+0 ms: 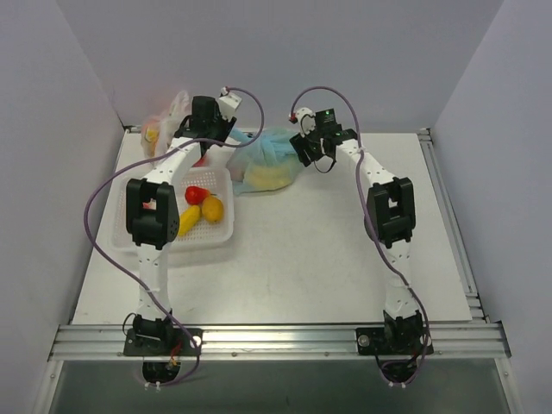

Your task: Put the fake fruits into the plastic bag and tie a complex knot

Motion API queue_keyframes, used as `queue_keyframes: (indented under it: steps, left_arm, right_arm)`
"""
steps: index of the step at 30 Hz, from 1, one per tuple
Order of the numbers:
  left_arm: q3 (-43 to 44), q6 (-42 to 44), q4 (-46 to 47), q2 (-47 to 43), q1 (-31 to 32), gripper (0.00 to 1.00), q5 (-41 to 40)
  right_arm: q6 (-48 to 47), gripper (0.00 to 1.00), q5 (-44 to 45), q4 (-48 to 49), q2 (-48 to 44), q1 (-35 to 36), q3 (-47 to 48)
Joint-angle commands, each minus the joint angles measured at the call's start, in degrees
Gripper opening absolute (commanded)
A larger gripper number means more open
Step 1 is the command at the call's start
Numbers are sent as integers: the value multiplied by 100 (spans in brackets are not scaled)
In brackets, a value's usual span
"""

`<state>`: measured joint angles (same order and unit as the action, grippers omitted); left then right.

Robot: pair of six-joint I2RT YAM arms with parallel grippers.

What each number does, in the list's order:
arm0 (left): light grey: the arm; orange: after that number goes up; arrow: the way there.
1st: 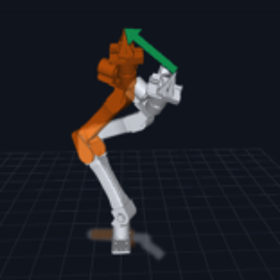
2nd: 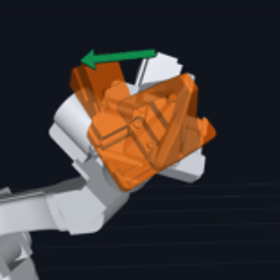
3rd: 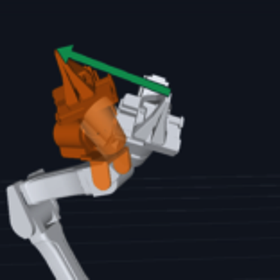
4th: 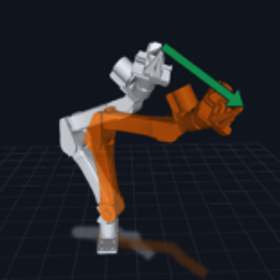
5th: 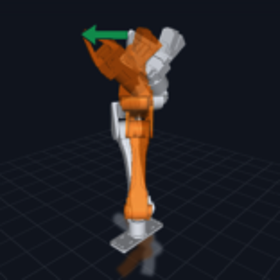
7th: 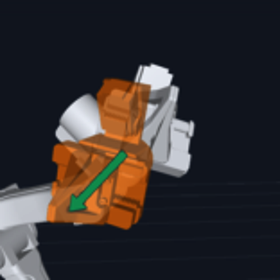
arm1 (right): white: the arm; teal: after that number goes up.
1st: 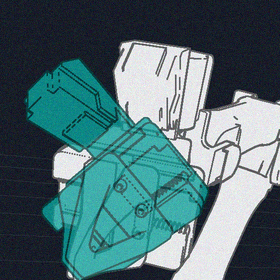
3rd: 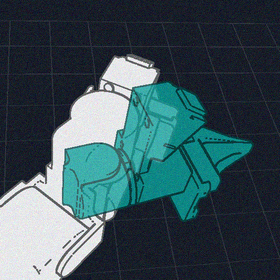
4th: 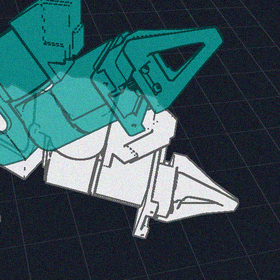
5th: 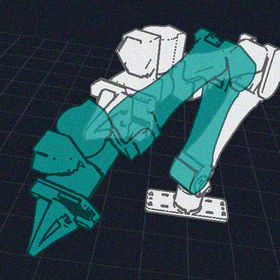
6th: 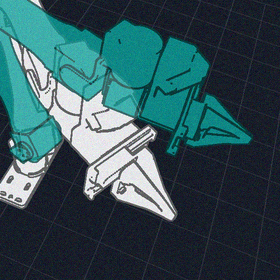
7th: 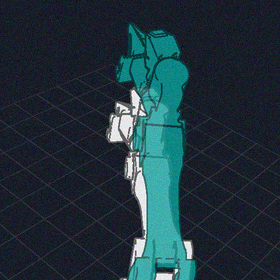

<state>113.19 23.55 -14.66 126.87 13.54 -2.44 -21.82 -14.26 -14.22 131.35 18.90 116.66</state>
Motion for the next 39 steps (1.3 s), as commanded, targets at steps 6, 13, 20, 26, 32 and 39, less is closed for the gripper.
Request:
queue_keyframes:
  steps: [6,13,20,26,32,39]
  left_arm:
    - [529,-1062,-661,-143,-141,90,1017]
    - [933,-1107,-1852,-1014,-150,97,1412]
    - [408,-1572,-3509,-2077,-150,97,2177]
    - [-1312,-1687,-3544,-3413,-132,97,2379]
    - [-3441,-1880,-3088,-4758,51,98,2169]
    - [-5104,-1934,-2806,-6084,395,97,1896]
  right_arm:
    - [73,81,-146,-11,-627,-105,-186]
    - [257,91,-393,-344,-2321,-307,-924]
    - [1229,100,-831,-1337,-3861,-843,-1969]
    - [2586,100,-1148,-1883,-5187,-1362,-3358]
    - [2806,100,-1509,-1743,-6814,-1275,-5670]
    - [2938,100,-1456,-1452,-8001,-870,-7314]
